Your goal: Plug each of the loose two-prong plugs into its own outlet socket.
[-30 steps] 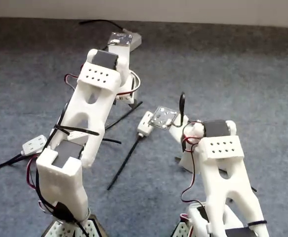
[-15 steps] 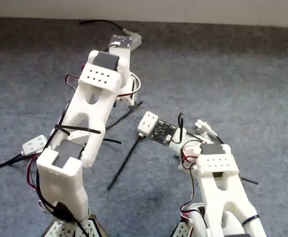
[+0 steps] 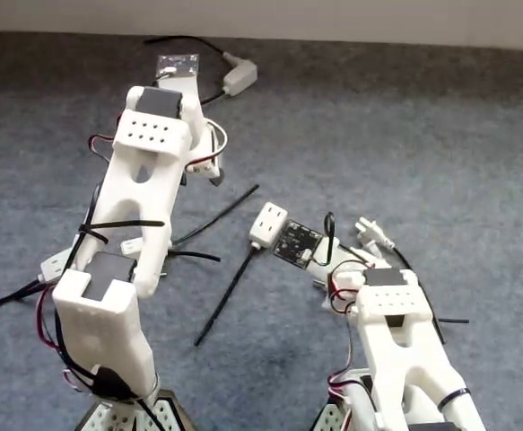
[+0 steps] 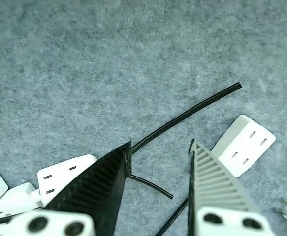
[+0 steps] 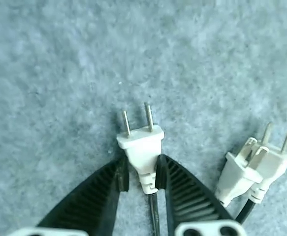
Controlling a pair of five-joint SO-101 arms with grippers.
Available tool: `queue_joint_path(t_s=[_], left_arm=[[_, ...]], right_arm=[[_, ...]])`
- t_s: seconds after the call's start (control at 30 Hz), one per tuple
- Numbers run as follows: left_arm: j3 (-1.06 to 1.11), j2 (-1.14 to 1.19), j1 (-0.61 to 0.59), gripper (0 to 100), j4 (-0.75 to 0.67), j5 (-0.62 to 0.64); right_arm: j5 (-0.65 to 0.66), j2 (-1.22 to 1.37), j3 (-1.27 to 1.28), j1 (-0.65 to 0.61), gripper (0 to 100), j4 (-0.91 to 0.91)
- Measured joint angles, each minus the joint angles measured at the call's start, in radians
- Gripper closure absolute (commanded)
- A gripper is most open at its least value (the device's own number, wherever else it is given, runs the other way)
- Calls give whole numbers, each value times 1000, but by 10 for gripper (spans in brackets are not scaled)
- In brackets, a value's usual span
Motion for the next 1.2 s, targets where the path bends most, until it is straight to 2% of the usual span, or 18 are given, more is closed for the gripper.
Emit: queue_joint_path(t_s=[0.13, 0.37, 0.57, 0.8, 1.03, 1.2], left_arm=[[0, 0, -3, 804, 0, 0], [0, 0, -3, 804, 0, 0], [0, 0, -3, 804, 0, 0], [0, 0, -48, 804, 0, 0], [-32, 0, -129, 802, 0, 0], [-98, 0, -238, 800, 0, -12]], right_arm=[[0, 2, 6, 11, 901, -15], [2, -12, 152, 12, 912, -196], [-40, -2, 110, 21, 954, -195], [-417, 5, -247, -18, 954, 41], [-815, 23, -574, -213, 954, 259], [-1142, 233, -766, -342, 954, 299]])
